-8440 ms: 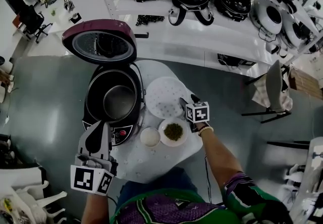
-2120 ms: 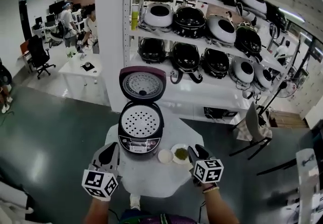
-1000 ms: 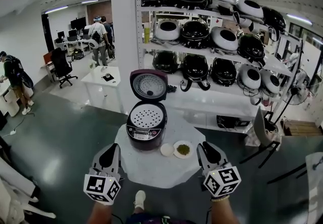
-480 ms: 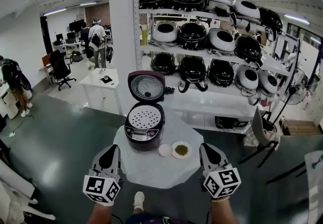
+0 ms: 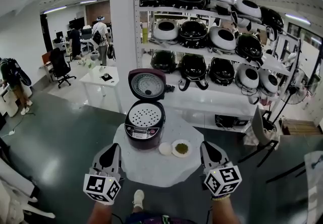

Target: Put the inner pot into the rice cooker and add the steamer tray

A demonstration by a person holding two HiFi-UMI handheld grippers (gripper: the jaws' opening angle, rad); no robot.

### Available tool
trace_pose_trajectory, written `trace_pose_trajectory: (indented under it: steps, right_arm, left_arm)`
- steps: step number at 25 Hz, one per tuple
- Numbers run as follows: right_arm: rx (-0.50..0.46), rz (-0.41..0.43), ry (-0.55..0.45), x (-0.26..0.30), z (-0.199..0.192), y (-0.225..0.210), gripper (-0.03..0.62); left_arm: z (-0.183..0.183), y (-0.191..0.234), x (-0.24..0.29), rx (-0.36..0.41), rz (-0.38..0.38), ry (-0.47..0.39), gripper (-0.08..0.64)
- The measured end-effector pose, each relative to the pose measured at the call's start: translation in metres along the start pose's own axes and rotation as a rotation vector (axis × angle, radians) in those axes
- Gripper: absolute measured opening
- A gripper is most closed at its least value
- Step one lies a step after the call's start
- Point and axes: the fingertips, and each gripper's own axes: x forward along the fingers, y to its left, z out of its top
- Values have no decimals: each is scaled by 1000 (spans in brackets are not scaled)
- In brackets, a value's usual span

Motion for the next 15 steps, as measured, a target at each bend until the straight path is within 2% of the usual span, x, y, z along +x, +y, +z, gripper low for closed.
trace_pose_trajectory:
  steps: [15]
  right_arm:
    - [-8,24,7,12,0,3,5]
  left_arm:
    - [-2,4,4,-13,6,11,21]
